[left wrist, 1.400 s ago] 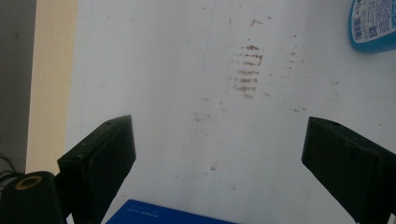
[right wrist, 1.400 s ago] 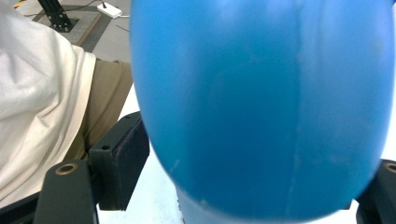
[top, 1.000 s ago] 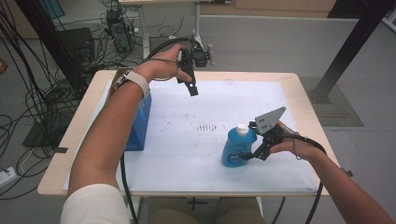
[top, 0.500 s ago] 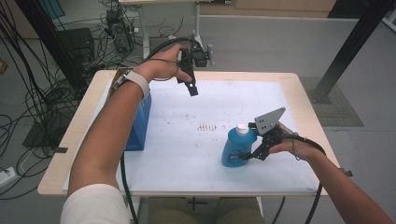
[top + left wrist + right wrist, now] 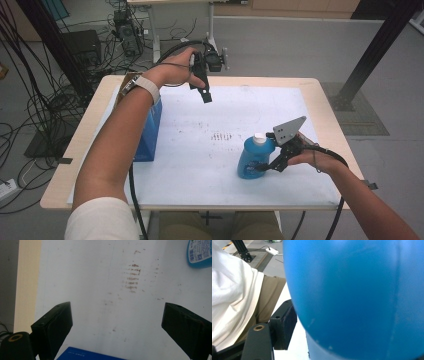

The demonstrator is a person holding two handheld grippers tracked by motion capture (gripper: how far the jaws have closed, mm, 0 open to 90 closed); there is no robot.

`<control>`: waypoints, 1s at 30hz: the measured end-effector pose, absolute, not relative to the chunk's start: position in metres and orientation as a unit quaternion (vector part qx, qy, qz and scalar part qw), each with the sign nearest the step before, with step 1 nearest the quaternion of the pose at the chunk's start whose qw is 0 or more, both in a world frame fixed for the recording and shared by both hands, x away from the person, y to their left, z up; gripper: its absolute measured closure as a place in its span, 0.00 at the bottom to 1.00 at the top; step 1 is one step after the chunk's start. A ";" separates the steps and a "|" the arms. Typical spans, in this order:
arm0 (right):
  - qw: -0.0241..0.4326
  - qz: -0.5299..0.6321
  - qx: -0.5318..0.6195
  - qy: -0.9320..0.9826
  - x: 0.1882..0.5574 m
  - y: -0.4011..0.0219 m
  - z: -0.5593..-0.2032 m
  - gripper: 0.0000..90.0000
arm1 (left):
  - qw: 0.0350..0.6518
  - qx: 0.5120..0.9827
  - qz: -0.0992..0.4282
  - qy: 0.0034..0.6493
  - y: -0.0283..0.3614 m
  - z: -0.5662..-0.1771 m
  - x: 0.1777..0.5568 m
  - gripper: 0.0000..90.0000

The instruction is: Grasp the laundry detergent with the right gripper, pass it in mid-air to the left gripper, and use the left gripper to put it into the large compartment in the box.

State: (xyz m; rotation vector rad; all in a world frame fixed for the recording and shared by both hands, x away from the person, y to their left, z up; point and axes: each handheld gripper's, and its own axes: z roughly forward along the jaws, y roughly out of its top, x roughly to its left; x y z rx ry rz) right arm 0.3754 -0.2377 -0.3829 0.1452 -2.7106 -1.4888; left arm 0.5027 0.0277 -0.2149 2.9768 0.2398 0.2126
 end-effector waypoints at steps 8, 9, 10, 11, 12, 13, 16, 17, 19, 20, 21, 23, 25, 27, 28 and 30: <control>0.022 -0.482 0.047 -0.875 0.376 -0.238 -0.383 0.37 | 0.073 0.992 0.071 0.080 0.028 -0.215 0.503 0.11; 0.023 -0.483 0.046 -0.874 0.376 -0.238 -0.383 0.37 | 0.074 0.991 0.071 0.080 0.028 -0.215 0.503 0.11; 0.023 -0.483 0.046 -0.874 0.376 -0.238 -0.383 0.37 | 0.073 0.992 0.071 0.080 0.028 -0.215 0.503 0.11; 0.023 -0.483 0.046 -0.874 0.376 -0.238 -0.383 0.38 | 0.073 0.992 0.071 0.080 0.028 -0.215 0.503 0.11; 0.022 -0.482 0.047 -0.874 0.376 -0.238 -0.383 0.38 | 0.073 0.992 0.071 0.080 0.028 -0.215 0.503 0.11; 0.022 -0.483 0.047 -0.874 0.376 -0.238 -0.384 0.38 | 0.073 0.992 0.071 0.080 0.028 -0.215 0.503 0.11; 0.021 -0.483 0.047 -0.874 0.376 -0.237 -0.384 0.38 | 0.073 0.992 0.070 0.078 0.027 -0.215 0.503 0.11; 0.021 -0.484 0.047 -0.874 0.376 -0.237 -0.384 0.39 | 0.072 0.992 0.070 0.078 0.027 -0.215 0.503 0.11; 0.020 -0.486 0.046 -0.873 0.376 -0.238 -0.385 0.39 | 0.073 0.992 0.070 0.079 0.027 -0.215 0.503 0.11; 0.021 -0.487 0.046 -0.872 0.376 -0.238 -0.385 0.40 | 0.073 0.992 0.070 0.079 0.027 -0.215 0.503 0.11; 0.020 -0.488 0.046 -0.872 0.377 -0.238 -0.385 0.40 | 0.072 0.992 0.071 0.079 0.027 -0.215 0.503 0.11; 0.021 -0.488 0.047 -0.871 0.377 -0.238 -0.385 0.40 | 0.072 0.992 0.071 0.078 0.027 -0.215 0.503 0.11; 0.021 -0.488 0.047 -0.871 0.377 -0.238 -0.385 0.40 | 0.072 0.992 0.071 0.079 0.027 -0.215 0.503 0.11; 0.021 -0.487 0.047 -0.872 0.377 -0.237 -0.385 0.40 | 0.072 0.992 0.071 0.079 0.028 -0.215 0.503 0.12; 0.022 -0.487 0.047 -0.872 0.377 -0.237 -0.386 0.40 | 0.072 0.992 0.071 0.080 0.028 -0.215 0.503 0.12; 0.022 -0.486 0.047 -0.872 0.377 -0.237 -0.386 0.40 | 0.071 0.992 0.071 0.079 0.028 -0.215 0.503 0.12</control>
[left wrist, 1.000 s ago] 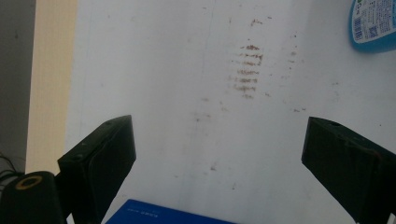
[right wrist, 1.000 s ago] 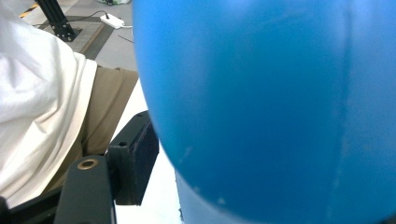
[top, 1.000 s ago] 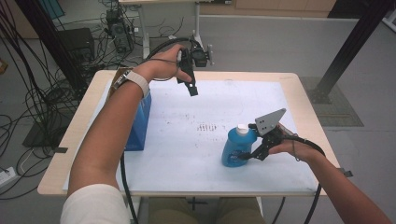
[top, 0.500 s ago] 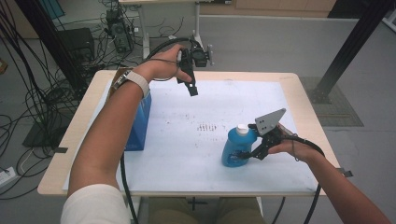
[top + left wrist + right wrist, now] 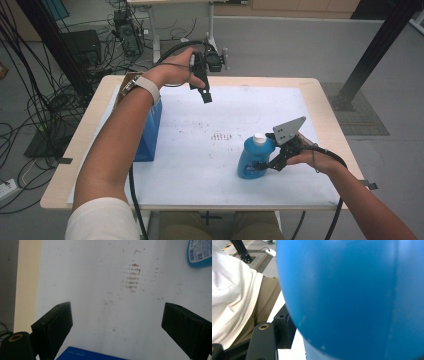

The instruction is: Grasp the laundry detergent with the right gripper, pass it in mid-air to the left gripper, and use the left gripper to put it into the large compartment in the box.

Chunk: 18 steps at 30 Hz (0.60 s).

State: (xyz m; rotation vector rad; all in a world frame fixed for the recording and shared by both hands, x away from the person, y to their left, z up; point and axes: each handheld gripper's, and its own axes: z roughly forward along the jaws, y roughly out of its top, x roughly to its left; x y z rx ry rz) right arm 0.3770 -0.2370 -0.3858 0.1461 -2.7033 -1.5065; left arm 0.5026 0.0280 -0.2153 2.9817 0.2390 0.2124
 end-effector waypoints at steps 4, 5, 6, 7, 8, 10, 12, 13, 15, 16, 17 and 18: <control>0.021 -0.485 0.049 -0.873 0.377 -0.235 -0.387 0.40 | 0.071 0.992 0.070 0.079 0.028 -0.215 0.503 0.12; 0.021 -0.485 0.049 -0.873 0.377 -0.235 -0.387 0.40 | 0.071 0.992 0.070 0.078 0.028 -0.215 0.503 0.12; 0.021 -0.485 0.049 -0.873 0.377 -0.235 -0.387 0.40 | 0.071 0.992 0.070 0.078 0.028 -0.215 0.503 0.12; 0.021 -0.486 0.050 -0.873 0.377 -0.235 -0.387 0.40 | 0.071 0.992 0.070 0.079 0.028 -0.216 0.503 0.12; 0.021 -0.486 0.050 -0.872 0.377 -0.235 -0.387 0.41 | 0.071 0.992 0.070 0.079 0.028 -0.216 0.503 0.12; 0.019 -0.486 0.050 -0.872 0.377 -0.235 -0.387 0.41 | 0.071 0.992 0.070 0.080 0.028 -0.216 0.503 0.12; 0.018 -0.486 0.051 -0.872 0.377 -0.235 -0.387 0.42 | 0.071 0.992 0.070 0.080 0.028 -0.216 0.503 0.12; 0.018 -0.486 0.051 -0.872 0.377 -0.234 -0.388 0.42 | 0.071 0.992 0.070 0.080 0.028 -0.216 0.503 0.12; 0.018 -0.486 0.052 -0.872 0.377 -0.234 -0.388 0.42 | 0.070 0.992 0.070 0.080 0.028 -0.216 0.503 0.12; 0.017 -0.486 0.052 -0.872 0.377 -0.234 -0.388 0.42 | 0.071 0.992 0.070 0.079 0.028 -0.216 0.503 0.12; 0.018 -0.487 0.051 -0.872 0.377 -0.234 -0.388 0.43 | 0.071 0.992 0.070 0.079 0.028 -0.216 0.503 0.12; 0.017 -0.487 0.051 -0.872 0.378 -0.234 -0.388 0.43 | 0.071 0.992 0.070 0.079 0.028 -0.216 0.503 0.12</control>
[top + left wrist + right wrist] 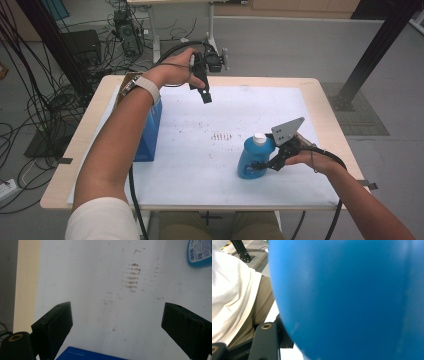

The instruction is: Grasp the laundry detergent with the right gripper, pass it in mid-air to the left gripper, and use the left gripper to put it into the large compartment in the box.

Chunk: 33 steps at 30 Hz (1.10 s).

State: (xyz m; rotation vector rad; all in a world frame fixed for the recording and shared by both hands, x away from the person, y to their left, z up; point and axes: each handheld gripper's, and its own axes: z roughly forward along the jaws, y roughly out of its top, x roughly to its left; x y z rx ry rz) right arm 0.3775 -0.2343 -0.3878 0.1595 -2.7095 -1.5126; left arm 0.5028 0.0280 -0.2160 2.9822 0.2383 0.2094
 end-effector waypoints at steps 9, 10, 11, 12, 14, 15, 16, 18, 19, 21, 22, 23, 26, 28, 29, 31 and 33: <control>0.019 -0.494 0.049 -0.868 0.378 -0.235 -0.390 0.45 | 0.071 0.992 0.069 0.080 0.028 -0.217 0.503 0.12; 0.019 -0.494 0.050 -0.868 0.378 -0.235 -0.390 0.45 | 0.070 0.992 0.069 0.079 0.028 -0.217 0.503 0.12; 0.020 -0.494 0.049 -0.868 0.379 -0.235 -0.390 0.45 | 0.071 0.992 0.069 0.079 0.028 -0.217 0.503 0.12; 0.020 -0.494 0.050 -0.868 0.378 -0.235 -0.390 0.45 | 0.071 0.992 0.069 0.079 0.028 -0.217 0.503 0.12; 0.020 -0.495 0.051 -0.867 0.379 -0.235 -0.390 0.45 | 0.070 0.992 0.069 0.080 0.028 -0.217 0.503 0.12; 0.021 -0.495 0.050 -0.867 0.379 -0.235 -0.391 0.46 | 0.070 0.992 0.069 0.080 0.028 -0.217 0.503 0.12; 0.022 -0.495 0.050 -0.867 0.379 -0.235 -0.391 0.46 | 0.070 0.992 0.069 0.080 0.028 -0.217 0.503 0.12; 0.022 -0.495 0.050 -0.867 0.379 -0.235 -0.391 0.46 | 0.071 0.992 0.069 0.079 0.027 -0.217 0.503 0.12; 0.023 -0.495 0.050 -0.867 0.379 -0.235 -0.391 0.46 | 0.071 0.992 0.069 0.079 0.027 -0.217 0.503 0.12; 0.024 -0.497 0.049 -0.866 0.379 -0.235 -0.391 0.46 | 0.070 0.992 0.069 0.079 0.027 -0.217 0.503 0.12; 0.025 -0.497 0.050 -0.866 0.379 -0.235 -0.391 0.46 | 0.071 0.992 0.069 0.079 0.027 -0.217 0.503 0.12; 0.026 -0.497 0.048 -0.866 0.379 -0.235 -0.391 0.46 | 0.071 0.992 0.069 0.079 0.027 -0.217 0.503 0.12; 0.029 -0.498 0.048 -0.865 0.380 -0.235 -0.392 0.47 | 0.072 0.992 0.069 0.080 0.027 -0.217 0.503 0.12; 0.030 -0.498 0.047 -0.865 0.380 -0.235 -0.392 0.47 | 0.071 0.992 0.070 0.079 0.027 -0.216 0.503 0.12; 0.030 -0.499 0.049 -0.865 0.380 -0.235 -0.392 0.47 | 0.071 0.992 0.069 0.080 0.027 -0.216 0.502 0.12; 0.031 -0.499 0.053 -0.864 0.380 -0.235 -0.392 0.47 | 0.070 0.992 0.070 0.080 0.027 -0.216 0.502 0.12; 0.033 -0.498 0.050 -0.865 0.381 -0.235 -0.392 0.47 | 0.071 0.992 0.070 0.080 0.027 -0.216 0.502 0.12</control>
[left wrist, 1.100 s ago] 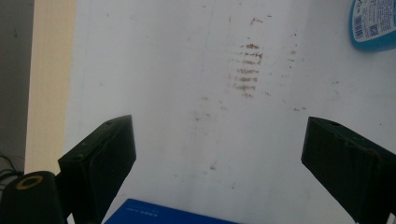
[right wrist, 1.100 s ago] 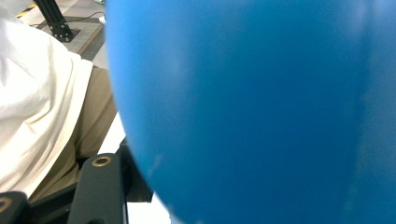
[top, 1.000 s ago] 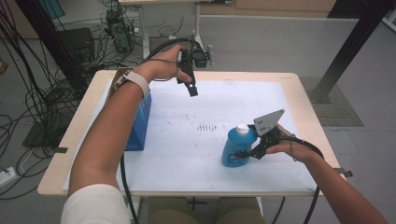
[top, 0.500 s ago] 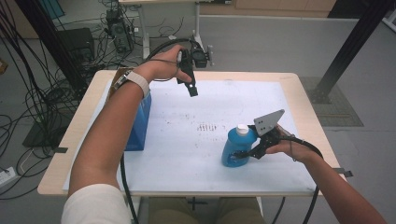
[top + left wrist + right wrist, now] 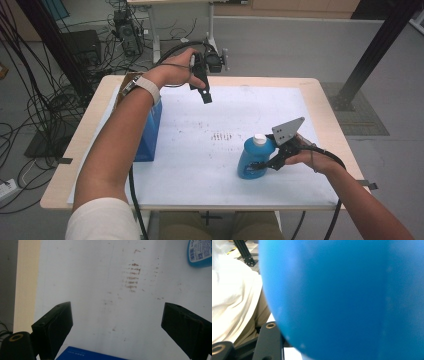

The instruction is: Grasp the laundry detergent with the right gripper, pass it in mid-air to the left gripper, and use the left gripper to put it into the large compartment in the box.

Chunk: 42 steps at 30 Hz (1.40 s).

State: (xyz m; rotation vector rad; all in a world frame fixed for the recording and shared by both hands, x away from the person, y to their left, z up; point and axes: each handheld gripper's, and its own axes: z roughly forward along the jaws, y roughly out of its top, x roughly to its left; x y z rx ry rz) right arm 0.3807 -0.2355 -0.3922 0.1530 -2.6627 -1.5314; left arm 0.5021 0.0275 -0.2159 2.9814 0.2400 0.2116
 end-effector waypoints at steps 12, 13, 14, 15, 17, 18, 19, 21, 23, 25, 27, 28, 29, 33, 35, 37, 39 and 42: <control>0.035 -0.495 0.044 -0.867 0.381 -0.235 -0.392 0.47 | 0.071 0.992 0.072 0.081 0.028 -0.215 0.501 0.12; 0.035 -0.495 0.043 -0.867 0.381 -0.235 -0.392 0.47 | 0.070 0.992 0.072 0.081 0.028 -0.215 0.501 0.12; 0.035 -0.495 0.043 -0.867 0.381 -0.235 -0.392 0.48 | 0.070 0.992 0.072 0.081 0.028 -0.215 0.501 0.12; 0.036 -0.495 0.043 -0.867 0.381 -0.235 -0.392 0.48 | 0.071 0.992 0.072 0.080 0.028 -0.216 0.501 0.12; 0.037 -0.495 0.044 -0.867 0.381 -0.235 -0.392 0.48 | 0.071 0.992 0.072 0.080 0.028 -0.215 0.501 0.12; 0.037 -0.495 0.043 -0.867 0.381 -0.235 -0.392 0.48 | 0.071 0.992 0.073 0.080 0.028 -0.215 0.501 0.12; 0.037 -0.494 0.044 -0.867 0.381 -0.235 -0.392 0.48 | 0.071 0.992 0.073 0.080 0.028 -0.215 0.501 0.12; 0.037 -0.494 0.043 -0.867 0.381 -0.235 -0.392 0.48 | 0.071 0.992 0.073 0.081 0.028 -0.215 0.501 0.12; 0.037 -0.494 0.044 -0.867 0.381 -0.235 -0.392 0.48 | 0.070 0.992 0.073 0.080 0.028 -0.215 0.501 0.12; 0.037 -0.494 0.044 -0.868 0.381 -0.235 -0.392 0.48 | 0.071 0.992 0.073 0.081 0.028 -0.215 0.501 0.12; 0.037 -0.494 0.044 -0.868 0.381 -0.235 -0.392 0.48 | 0.072 0.991 0.073 0.082 0.028 -0.215 0.501 0.12; 0.037 -0.494 0.044 -0.867 0.381 -0.235 -0.392 0.48 | 0.071 0.991 0.073 0.082 0.029 -0.215 0.501 0.12; 0.038 -0.494 0.043 -0.867 0.381 -0.235 -0.392 0.48 | 0.070 0.991 0.073 0.082 0.029 -0.215 0.501 0.12; 0.039 -0.494 0.041 -0.868 0.382 -0.235 -0.392 0.48 | 0.071 0.991 0.073 0.082 0.029 -0.214 0.501 0.12; 0.038 -0.494 0.042 -0.868 0.382 -0.235 -0.392 0.48 | 0.071 0.991 0.073 0.082 0.029 -0.214 0.501 0.12; 0.039 -0.494 0.041 -0.868 0.382 -0.235 -0.392 0.48 | 0.071 0.991 0.073 0.082 0.029 -0.214 0.501 0.12; 0.039 -0.494 0.041 -0.868 0.382 -0.235 -0.392 0.48 | 0.072 0.991 0.073 0.082 0.029 -0.214 0.501 0.12; 0.039 -0.494 0.042 -0.868 0.382 -0.235 -0.392 0.48 | 0.072 0.991 0.074 0.083 0.029 -0.214 0.501 0.12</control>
